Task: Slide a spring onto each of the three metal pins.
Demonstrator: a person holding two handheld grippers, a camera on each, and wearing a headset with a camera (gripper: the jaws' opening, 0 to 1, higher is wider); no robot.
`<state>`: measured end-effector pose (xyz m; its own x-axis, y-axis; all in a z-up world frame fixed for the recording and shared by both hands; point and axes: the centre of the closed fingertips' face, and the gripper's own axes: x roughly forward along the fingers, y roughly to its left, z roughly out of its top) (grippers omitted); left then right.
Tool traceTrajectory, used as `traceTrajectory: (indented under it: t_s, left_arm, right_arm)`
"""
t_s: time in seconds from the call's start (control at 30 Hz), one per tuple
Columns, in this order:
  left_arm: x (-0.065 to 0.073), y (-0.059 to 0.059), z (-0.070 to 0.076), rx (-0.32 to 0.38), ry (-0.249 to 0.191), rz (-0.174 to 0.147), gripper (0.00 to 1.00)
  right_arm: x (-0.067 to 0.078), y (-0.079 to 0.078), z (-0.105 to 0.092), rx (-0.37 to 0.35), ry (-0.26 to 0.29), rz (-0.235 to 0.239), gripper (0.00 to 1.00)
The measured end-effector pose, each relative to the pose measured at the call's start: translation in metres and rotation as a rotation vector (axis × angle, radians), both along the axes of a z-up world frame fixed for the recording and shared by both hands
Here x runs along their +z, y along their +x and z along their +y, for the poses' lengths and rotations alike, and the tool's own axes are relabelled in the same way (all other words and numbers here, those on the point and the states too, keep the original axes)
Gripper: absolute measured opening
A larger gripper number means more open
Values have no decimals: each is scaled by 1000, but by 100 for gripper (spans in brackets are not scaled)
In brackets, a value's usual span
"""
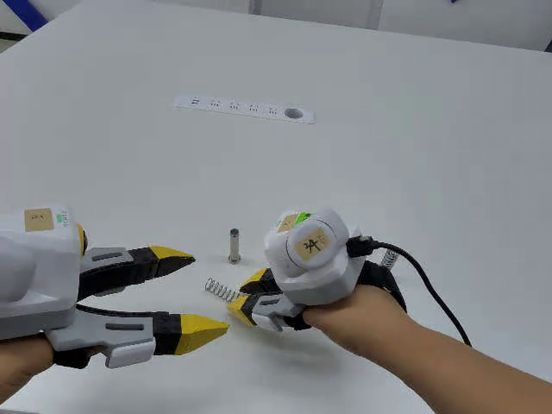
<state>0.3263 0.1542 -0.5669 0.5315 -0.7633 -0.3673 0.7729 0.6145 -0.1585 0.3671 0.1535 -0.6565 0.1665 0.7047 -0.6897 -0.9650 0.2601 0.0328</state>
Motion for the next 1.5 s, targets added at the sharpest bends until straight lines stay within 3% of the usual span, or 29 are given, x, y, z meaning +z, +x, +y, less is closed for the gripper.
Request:
traceTrajectory:
  t_s: [0.33, 0.53, 0.67, 0.93, 1.07, 1.33, 1.5]
  left_arm:
    - [-3, 0, 2, 2, 6, 6, 58]
    - [-8, 0, 1, -6, 22, 9, 57]
    - [-16, -2, 0, -29, 60, 12, 56]
    - [-18, -2, -1, -78, 135, -39, 48]
    - [-20, -1, -1, -110, 188, -86, 39]
    - [-22, -4, -4, -188, 273, -169, 23]
    - [-24, -8, -7, -231, 293, -179, 14]
  right_arm:
    - [2, -4, -6, 23, -11, -6, 11]
    - [23, -13, -8, 49, 4, -10, 11]
    - [38, -19, -10, 83, -8, -18, 11]
    - [57, -35, -17, 152, -59, -2, 11]
    - [64, -41, -18, 172, -69, 6, 11]
    - [64, -52, -18, 200, -92, 39, 11]
    - [65, -56, -19, 215, -102, 51, 11]
